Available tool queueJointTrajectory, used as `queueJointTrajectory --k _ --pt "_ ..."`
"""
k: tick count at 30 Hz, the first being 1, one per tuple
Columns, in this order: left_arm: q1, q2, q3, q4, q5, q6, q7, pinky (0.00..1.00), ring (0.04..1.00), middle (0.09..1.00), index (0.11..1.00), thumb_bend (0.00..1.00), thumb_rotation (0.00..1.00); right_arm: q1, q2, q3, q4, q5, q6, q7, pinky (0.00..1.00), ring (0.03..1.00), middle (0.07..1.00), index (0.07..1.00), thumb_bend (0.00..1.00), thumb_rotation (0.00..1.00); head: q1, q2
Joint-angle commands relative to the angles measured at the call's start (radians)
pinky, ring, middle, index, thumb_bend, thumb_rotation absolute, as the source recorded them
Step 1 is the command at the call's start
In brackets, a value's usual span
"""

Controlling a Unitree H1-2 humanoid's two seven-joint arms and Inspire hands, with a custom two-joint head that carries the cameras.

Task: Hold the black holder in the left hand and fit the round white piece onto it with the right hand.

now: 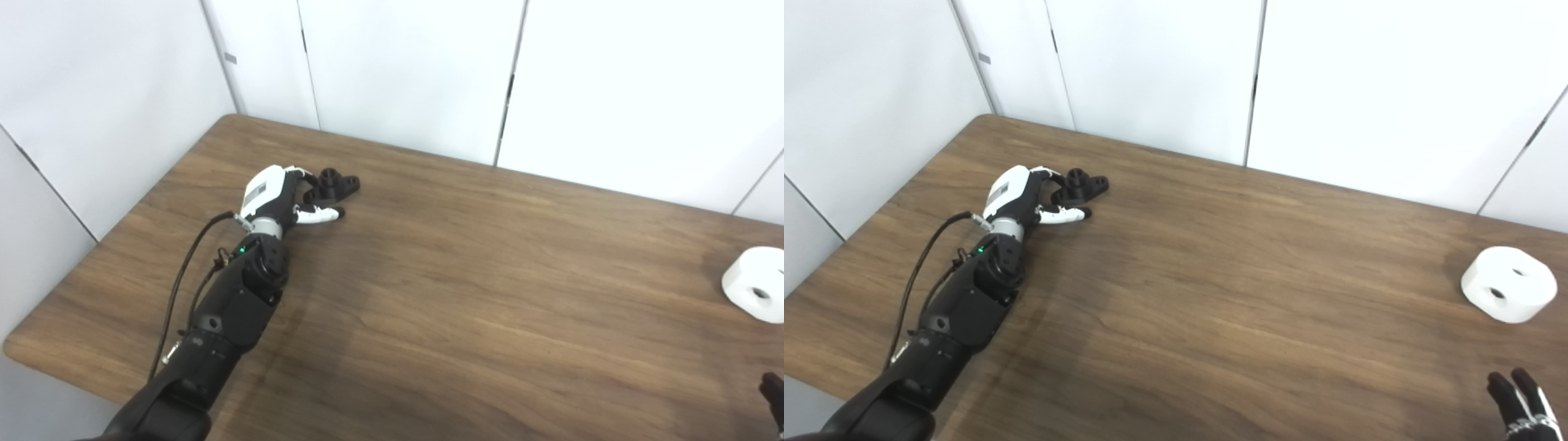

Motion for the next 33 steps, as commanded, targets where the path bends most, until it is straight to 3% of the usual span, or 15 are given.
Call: queueJointTrajectory --k 1,4,7,10,11,14,21,33 --pt "-0.048 0.030 0.011 -0.005 0.016 -0.009 0.038 0.98 0.983 0.913 0.679 0.87 0.27 0.009 0.011 0.005 -0.013 0.018 -0.028 0.001 1.00 0.914 0.885 0.921 0.66 0.92 0.000 0.004" --pt "-0.050 0.032 0.007 -0.002 0.018 -0.011 0.038 0.97 0.983 0.909 0.661 0.86 0.26 0.007 0.006 0.009 -0.013 0.023 -0.027 0.008 1.00 0.906 0.894 0.924 0.66 0.92 -0.001 0.006" --pt "-0.049 0.031 0.010 0.004 0.006 -0.033 0.041 0.98 0.979 0.900 0.623 0.83 0.24 0.010 -0.010 0.017 -0.028 0.032 0.007 0.019 1.00 0.979 0.922 0.952 0.78 0.96 0.000 0.008" --pt "-0.048 0.023 0.012 0.001 -0.001 -0.034 0.048 0.98 0.976 0.887 0.567 0.81 0.20 0.012 -0.018 0.019 -0.036 0.032 0.025 0.018 1.00 0.998 0.928 0.960 0.78 0.97 -0.001 0.009" --pt "-0.047 0.023 0.011 0.002 -0.001 -0.042 0.054 0.98 0.978 0.885 0.521 0.64 0.13 0.012 -0.020 0.019 -0.039 0.025 0.032 0.015 1.00 0.999 0.932 0.964 0.78 0.97 -0.001 0.009" --pt "-0.045 0.020 0.013 0.014 -0.005 -0.072 0.078 0.98 0.984 0.887 0.492 0.54 0.07 0.012 -0.021 0.016 -0.048 0.010 0.053 0.007 1.00 0.989 0.934 0.960 0.77 0.98 0.001 0.009" --pt "-0.043 0.019 0.014 0.028 -0.007 -0.121 0.113 0.94 0.972 0.855 0.487 0.52 0.05 0.012 -0.021 0.007 -0.061 0.017 0.081 0.004 1.00 0.995 0.940 0.960 0.76 0.96 -0.001 0.008" --pt "-0.039 0.033 -0.006 0.029 -0.004 -0.123 0.079 0.92 0.959 0.858 0.489 0.51 0.05 0.005 -0.015 0.007 -0.056 0.002 0.085 -0.004 1.00 0.961 0.919 0.951 0.77 0.97 -0.023 0.012"
